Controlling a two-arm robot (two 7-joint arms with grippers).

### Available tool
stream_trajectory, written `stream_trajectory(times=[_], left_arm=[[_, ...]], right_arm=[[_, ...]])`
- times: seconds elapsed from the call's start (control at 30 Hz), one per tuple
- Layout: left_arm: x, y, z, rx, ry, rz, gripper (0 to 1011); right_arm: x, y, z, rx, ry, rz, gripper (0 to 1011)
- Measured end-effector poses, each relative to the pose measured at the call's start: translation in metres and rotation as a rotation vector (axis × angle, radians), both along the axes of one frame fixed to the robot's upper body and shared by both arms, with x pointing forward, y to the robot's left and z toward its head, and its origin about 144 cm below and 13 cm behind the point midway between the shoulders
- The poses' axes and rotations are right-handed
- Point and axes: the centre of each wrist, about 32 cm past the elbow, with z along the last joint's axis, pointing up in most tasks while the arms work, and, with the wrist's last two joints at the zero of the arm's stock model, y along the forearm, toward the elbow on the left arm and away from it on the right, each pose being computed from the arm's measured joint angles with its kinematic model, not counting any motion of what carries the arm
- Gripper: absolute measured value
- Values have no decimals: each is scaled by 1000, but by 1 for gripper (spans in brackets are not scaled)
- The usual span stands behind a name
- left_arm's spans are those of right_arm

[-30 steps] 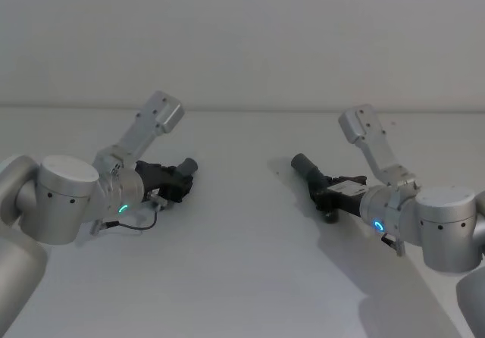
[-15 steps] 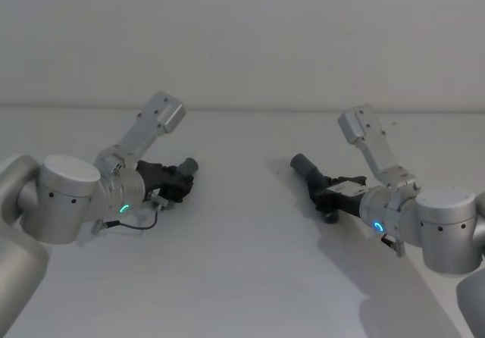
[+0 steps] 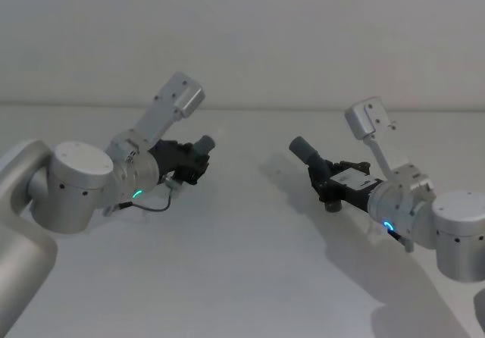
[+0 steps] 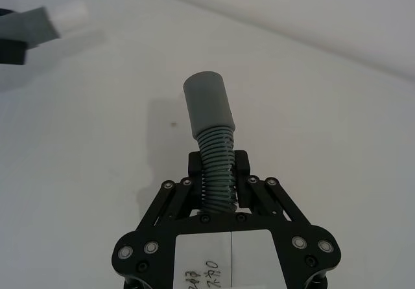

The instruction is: Use both hands to pick up one end of the pipe from the table, align the ends, and insert them.

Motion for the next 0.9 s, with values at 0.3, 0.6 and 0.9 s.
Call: stream_trajectory(times=[0.3, 0.6, 0.9], left_arm=[[-2, 1, 16, 3, -71, -89, 351], [0, 13, 27, 21, -124, -184, 351], [9, 30, 36, 47, -155, -296, 351]], right_arm=[[-9, -15, 6, -14, -98, 92, 274], [-15, -35, 12, -46, -169, 225, 274], [-20, -54, 16, -79, -203, 361, 274]])
